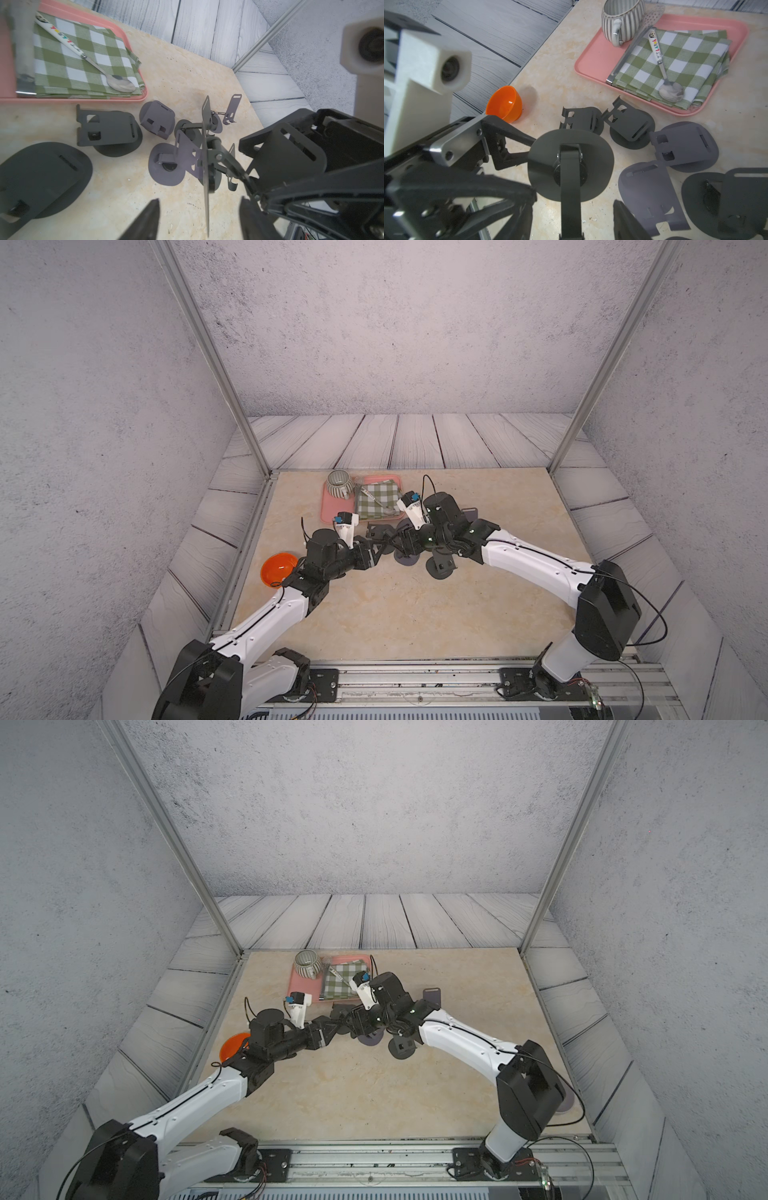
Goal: Open the phone stand
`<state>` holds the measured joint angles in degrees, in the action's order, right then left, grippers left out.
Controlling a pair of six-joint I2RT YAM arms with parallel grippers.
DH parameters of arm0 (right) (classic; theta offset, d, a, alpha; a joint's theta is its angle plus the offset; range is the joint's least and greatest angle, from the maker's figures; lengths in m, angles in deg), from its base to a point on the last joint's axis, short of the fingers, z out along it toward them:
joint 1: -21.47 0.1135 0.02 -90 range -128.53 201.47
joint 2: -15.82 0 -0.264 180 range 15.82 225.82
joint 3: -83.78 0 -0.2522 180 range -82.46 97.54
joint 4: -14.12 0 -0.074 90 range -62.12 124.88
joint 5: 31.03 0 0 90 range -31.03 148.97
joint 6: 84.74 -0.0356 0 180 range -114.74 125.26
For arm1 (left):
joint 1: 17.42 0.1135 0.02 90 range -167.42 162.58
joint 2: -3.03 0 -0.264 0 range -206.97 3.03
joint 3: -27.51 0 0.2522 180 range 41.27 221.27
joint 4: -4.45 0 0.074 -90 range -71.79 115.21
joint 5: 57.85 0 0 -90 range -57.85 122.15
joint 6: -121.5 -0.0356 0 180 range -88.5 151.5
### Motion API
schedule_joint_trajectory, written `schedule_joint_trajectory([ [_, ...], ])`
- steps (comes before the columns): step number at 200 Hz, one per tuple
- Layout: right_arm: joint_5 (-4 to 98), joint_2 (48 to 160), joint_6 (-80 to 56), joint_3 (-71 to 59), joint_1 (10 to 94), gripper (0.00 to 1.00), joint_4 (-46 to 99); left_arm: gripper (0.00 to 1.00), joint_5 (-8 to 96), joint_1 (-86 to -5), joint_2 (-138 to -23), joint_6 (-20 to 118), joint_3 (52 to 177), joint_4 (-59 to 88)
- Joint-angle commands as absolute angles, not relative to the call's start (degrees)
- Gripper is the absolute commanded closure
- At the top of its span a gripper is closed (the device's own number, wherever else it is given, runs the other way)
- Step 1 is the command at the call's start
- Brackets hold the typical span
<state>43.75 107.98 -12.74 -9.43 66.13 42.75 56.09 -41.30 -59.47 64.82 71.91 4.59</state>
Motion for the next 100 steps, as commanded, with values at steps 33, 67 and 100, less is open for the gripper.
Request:
schedule_joint_trajectory([
  [33, 52.33, 106.35, -10.57, -4.32, 66.03, 0.42, 51.45, 0.02, 40.51, -41.32, -53.63, 59.60, 72.94, 16.73],
  [67, 58.77, 106.35, -10.09, -1.17, 66.02, 0.42, 57.34, 0.02, 41.09, -41.32, -54.14, 58.22, 72.30, 16.72],
  [100, 62.84, 106.37, -10.37, 1.49, 65.10, 0.42, 62.40, 0.02, 42.06, -41.34, -55.40, 58.12, 72.36, 16.41],
])
